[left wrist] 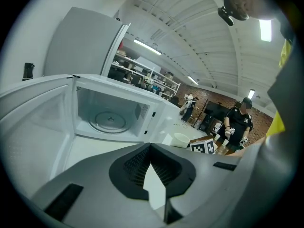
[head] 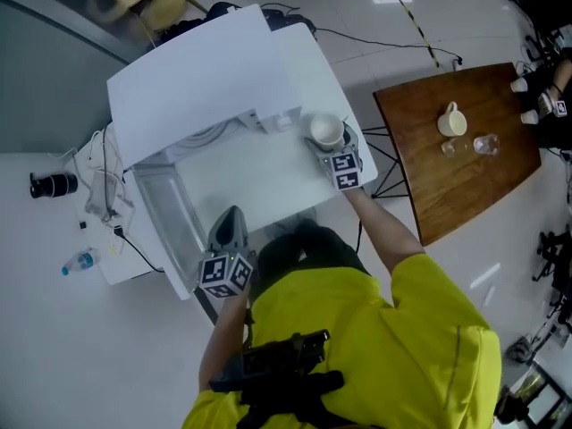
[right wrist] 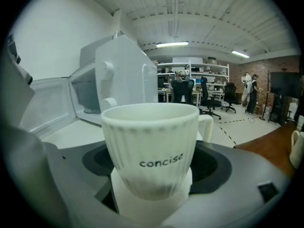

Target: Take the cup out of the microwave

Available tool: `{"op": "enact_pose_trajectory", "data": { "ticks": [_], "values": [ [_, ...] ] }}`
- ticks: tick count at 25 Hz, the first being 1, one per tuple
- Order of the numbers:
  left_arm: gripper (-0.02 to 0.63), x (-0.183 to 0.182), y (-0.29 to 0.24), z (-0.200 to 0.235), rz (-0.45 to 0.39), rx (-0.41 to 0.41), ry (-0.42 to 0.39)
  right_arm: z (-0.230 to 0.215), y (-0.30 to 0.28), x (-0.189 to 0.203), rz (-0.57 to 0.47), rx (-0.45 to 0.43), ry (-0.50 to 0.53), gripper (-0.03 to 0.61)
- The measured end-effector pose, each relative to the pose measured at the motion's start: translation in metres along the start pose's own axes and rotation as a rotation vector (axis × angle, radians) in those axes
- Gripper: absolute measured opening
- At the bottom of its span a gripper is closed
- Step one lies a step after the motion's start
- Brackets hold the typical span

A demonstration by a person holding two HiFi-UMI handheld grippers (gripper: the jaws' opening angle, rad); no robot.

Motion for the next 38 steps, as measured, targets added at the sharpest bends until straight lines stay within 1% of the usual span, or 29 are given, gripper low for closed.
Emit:
{"op": "enact_pose_trajectory", "data": {
  "ticks": [2,7,14,20,21,24,25,27,29,30,31,32,33,34,36,37,38],
  "values": [
    [-0.008,0.001,-0.002,-0.003,0.003,-0.002,-0.002,-0.009,-0.008,0.001,0.004,0.001,0.005,0.459],
    [-0.008,-0.002,-0.004,-0.008,0.008,-0.005,-0.008,-0.010,-0.018,0.008,0.018,-0.004,0.000,0.459],
    [-0.008,-0.003,-0.002,-0.007,0.008,-0.023,-0.004,-0.014,-0.019,0.017,0.033,-0.002,-0.014,0.460],
    [-0.008,-0.003,-0.005,-0.013,0.004,-0.016,0.002,-0.014,-0.017,0.024,0.042,0.005,-0.014,0.472],
    [-0.008,-0.005,-0.004,-0.014,-0.001,-0.014,0.003,-0.015,-0.014,0.023,0.039,0.008,-0.023,0.488],
    [-0.008,-0.012,-0.002,-0.015,-0.022,-0.012,0.011,-0.013,0.005,0.032,0.073,0.005,-0.086,0.488],
    [-0.008,-0.014,-0.001,-0.015,-0.031,-0.014,0.016,-0.007,0.015,0.041,0.100,-0.015,-0.117,0.488],
    [-0.008,-0.021,0.005,-0.014,-0.048,-0.021,0.025,0.012,0.045,0.055,0.148,-0.087,-0.176,0.483],
    [-0.008,-0.030,0.013,-0.013,-0.068,-0.026,0.027,0.040,0.085,0.045,0.135,-0.171,-0.178,0.452],
    [-0.008,-0.036,0.018,-0.011,-0.080,-0.027,0.026,0.056,0.105,0.031,0.100,-0.210,-0.153,0.345],
    [-0.008,-0.042,0.024,-0.008,-0.092,-0.028,0.024,0.072,0.123,0.013,0.051,-0.250,-0.122,0.292],
    [-0.008,-0.049,0.030,-0.006,-0.104,-0.028,0.020,0.089,0.139,-0.010,-0.006,-0.289,-0.094,0.267],
    [-0.008,-0.056,0.037,-0.003,-0.117,-0.027,0.016,0.105,0.154,-0.036,-0.068,-0.321,-0.072,0.219],
    [-0.008,-0.063,0.045,0.000,-0.134,-0.027,0.014,0.119,0.168,-0.065,-0.129,-0.349,-0.053,0.145],
    [-0.008,-0.079,0.061,0.004,-0.179,-0.030,0.012,0.144,0.187,-0.119,-0.231,-0.414,-0.006,0.040],
    [-0.008,-0.088,0.070,0.005,-0.204,-0.034,0.011,0.156,0.194,-0.145,-0.270,-0.451,0.016,0.005],
    [-0.008,-0.098,0.080,0.007,-0.231,-0.038,0.009,0.166,0.201,-0.169,-0.301,-0.488,0.035,0.003]
  ]
}}
Point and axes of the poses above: the fingertips, and each gripper's own axes: y backward along the fingers, z to its left, x out of its underside, the point moved 5 cm from there along y, backward along the fingers, and after that the axes turned 4 degrees about -x, right-handed, at the moved point
